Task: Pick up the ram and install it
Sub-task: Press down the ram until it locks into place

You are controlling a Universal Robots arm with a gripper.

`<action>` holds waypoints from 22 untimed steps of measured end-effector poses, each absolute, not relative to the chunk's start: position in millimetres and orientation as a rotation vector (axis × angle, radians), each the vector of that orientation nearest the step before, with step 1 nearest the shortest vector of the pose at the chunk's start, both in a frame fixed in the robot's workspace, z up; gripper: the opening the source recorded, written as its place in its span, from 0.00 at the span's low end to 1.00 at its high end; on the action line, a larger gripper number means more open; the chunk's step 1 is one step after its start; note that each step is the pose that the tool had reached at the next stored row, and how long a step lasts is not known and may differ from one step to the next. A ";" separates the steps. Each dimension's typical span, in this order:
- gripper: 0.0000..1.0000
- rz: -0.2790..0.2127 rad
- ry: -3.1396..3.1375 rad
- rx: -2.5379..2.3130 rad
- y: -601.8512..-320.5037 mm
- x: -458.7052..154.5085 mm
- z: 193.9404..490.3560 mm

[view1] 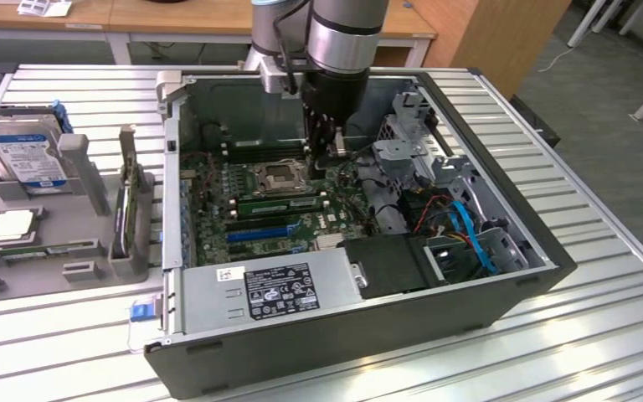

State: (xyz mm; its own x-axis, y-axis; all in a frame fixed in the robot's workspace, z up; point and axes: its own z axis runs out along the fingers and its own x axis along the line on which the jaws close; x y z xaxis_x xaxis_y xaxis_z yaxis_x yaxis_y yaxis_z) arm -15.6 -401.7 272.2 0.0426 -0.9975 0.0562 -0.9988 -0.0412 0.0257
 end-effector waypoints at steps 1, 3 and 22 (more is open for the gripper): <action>0.11 0.035 -2.134 2.226 -401.7 -15.6 270.3; 0.11 0.036 -2.134 2.226 -401.9 -15.6 266.8; 0.11 0.035 -2.134 2.226 -402.3 -7.3 232.2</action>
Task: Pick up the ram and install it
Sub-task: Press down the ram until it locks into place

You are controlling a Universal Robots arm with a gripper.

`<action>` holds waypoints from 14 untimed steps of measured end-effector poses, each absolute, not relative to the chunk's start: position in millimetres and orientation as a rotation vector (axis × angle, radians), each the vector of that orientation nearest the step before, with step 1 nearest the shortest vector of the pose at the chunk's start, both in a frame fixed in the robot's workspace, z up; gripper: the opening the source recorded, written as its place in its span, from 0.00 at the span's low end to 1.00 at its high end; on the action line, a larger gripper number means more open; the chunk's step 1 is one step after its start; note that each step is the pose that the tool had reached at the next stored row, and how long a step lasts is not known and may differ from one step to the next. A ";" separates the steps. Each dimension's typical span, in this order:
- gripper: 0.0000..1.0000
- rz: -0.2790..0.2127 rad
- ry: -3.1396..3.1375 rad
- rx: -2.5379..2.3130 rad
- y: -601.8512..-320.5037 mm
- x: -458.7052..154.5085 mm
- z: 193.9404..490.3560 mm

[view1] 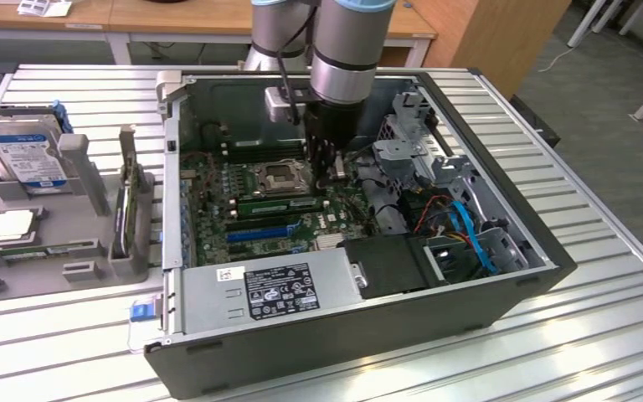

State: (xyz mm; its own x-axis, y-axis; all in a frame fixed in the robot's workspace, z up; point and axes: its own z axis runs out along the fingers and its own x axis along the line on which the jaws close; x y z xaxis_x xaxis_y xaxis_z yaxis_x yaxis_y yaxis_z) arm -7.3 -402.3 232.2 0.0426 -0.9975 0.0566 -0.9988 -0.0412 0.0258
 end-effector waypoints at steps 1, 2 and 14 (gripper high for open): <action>0.11 0.035 -2.134 2.226 -402.3 -7.0 231.1; 0.11 0.036 -2.134 2.226 -402.4 -7.0 231.2; 0.11 0.035 -2.135 2.226 -402.2 -7.8 228.4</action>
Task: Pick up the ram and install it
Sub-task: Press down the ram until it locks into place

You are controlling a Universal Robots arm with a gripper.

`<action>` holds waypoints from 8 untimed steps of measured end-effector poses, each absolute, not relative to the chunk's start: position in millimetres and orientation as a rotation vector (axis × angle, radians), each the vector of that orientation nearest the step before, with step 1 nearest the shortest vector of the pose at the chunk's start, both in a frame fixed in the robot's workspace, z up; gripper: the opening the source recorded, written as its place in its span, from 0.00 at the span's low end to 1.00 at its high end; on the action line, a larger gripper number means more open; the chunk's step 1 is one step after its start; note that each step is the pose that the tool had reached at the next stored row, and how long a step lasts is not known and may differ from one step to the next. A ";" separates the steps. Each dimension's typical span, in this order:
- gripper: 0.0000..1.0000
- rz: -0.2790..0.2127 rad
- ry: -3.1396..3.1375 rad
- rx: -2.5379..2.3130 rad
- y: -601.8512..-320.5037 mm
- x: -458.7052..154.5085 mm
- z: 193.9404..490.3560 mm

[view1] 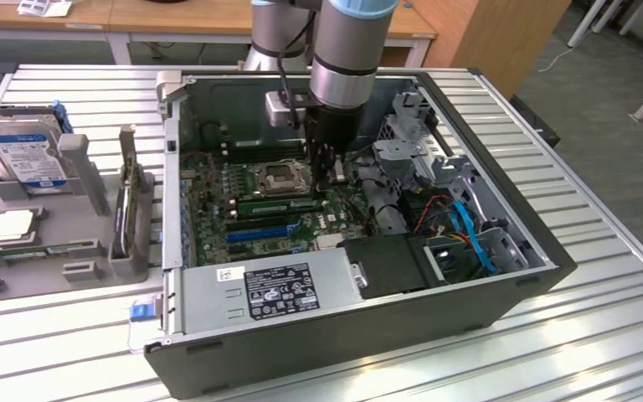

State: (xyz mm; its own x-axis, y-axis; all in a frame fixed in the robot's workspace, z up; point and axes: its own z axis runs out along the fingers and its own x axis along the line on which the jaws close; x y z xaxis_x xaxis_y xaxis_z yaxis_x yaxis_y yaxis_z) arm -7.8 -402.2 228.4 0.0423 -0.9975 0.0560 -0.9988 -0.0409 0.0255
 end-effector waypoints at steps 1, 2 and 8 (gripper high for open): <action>0.11 0.036 -2.134 2.225 -402.3 -9.0 229.6; 0.11 0.036 -2.134 2.226 -402.3 -12.0 229.5; 0.11 0.040 -2.132 2.223 -402.4 -39.5 229.7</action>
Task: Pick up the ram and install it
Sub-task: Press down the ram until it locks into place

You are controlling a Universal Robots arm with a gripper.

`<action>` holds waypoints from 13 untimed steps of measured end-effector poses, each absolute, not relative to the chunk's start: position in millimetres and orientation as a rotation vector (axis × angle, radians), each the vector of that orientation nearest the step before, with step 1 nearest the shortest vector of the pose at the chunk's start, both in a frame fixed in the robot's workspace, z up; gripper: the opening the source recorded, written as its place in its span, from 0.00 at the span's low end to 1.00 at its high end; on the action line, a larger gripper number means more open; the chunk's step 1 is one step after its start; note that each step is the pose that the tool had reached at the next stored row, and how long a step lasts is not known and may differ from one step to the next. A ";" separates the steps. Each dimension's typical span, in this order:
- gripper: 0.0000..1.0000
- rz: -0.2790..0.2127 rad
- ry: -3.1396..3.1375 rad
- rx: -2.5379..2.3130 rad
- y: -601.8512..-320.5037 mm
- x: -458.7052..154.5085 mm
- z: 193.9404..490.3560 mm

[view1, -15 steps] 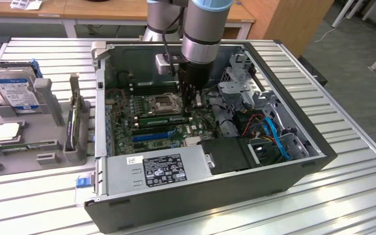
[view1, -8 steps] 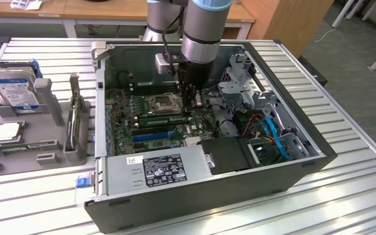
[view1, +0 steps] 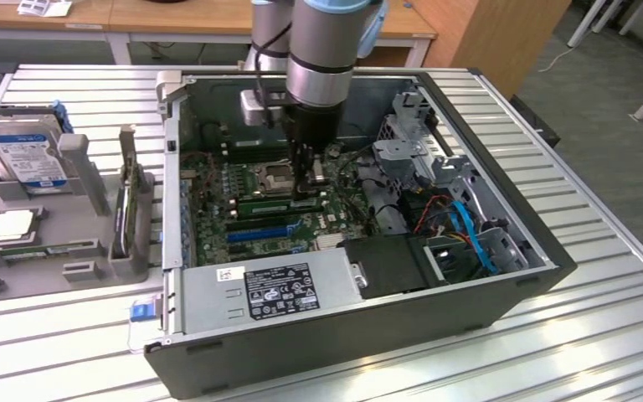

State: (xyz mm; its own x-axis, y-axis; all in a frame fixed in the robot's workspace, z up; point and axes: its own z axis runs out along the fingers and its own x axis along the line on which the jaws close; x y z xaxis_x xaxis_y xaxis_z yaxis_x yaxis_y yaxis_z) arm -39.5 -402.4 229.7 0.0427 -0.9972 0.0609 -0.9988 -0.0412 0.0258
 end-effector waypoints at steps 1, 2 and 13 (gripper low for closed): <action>0.11 0.040 -2.132 2.223 -402.3 -44.2 229.7; 0.11 0.041 -2.132 2.223 -402.3 -48.8 229.8; 0.11 0.052 -2.127 2.218 -402.3 -98.6 229.7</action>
State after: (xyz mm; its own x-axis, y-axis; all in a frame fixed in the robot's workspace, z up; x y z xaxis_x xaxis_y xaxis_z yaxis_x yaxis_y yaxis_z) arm -98.6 -402.3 229.7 0.0426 -0.9965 0.0717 -0.9988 -0.0409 0.0260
